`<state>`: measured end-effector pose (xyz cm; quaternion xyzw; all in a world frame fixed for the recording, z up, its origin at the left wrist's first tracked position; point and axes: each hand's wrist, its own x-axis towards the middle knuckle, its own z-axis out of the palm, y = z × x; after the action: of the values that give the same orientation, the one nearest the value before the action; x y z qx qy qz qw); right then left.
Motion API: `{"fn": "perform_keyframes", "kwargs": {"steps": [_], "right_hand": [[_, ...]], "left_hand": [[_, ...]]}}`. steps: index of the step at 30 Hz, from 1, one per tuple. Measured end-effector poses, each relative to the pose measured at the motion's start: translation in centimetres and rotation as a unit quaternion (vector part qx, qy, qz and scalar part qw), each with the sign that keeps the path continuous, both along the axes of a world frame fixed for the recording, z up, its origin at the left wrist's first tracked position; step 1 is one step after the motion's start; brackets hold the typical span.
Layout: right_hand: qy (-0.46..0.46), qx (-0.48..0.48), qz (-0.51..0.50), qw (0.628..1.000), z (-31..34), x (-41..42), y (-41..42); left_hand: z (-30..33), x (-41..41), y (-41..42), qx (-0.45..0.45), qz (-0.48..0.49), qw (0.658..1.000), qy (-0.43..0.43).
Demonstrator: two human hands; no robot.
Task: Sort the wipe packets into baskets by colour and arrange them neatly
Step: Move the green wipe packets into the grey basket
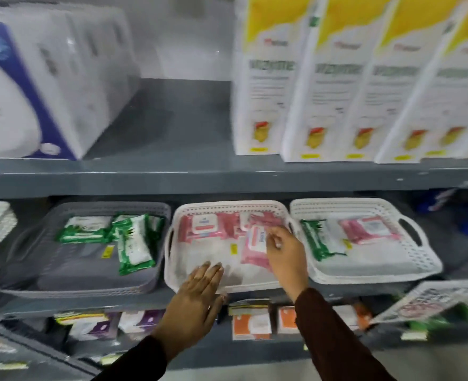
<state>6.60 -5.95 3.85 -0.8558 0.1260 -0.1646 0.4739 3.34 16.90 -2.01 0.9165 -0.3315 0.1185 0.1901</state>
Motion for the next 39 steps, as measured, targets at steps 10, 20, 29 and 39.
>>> {"fn": "perform_keyframes", "kwargs": {"steps": [10, 20, 29, 39], "right_hand": [[0.219, -0.157, -0.049, 0.962, -4.1, 1.9, -16.8], [0.242, -0.158, -0.073, 0.954, -4.8, 3.4, -17.9], [0.017, -0.08, -0.156, 0.984, -1.8, 1.5, -15.3], [-0.058, -0.06, -0.013, 0.996, 1.9, 1.5, 1.0]], "left_hand": [[-0.3, -1.1, -15.3, 0.058, -0.023, 0.998, 0.003], [-0.6, -2.5, -13.7, 0.063, 0.049, 0.997, 0.017], [-1.3, -2.3, -8.8, 0.073, 0.05, 0.996, 0.017], [-0.2, -1.7, 3.8, 0.061, 0.099, 0.993, 0.004]]}}
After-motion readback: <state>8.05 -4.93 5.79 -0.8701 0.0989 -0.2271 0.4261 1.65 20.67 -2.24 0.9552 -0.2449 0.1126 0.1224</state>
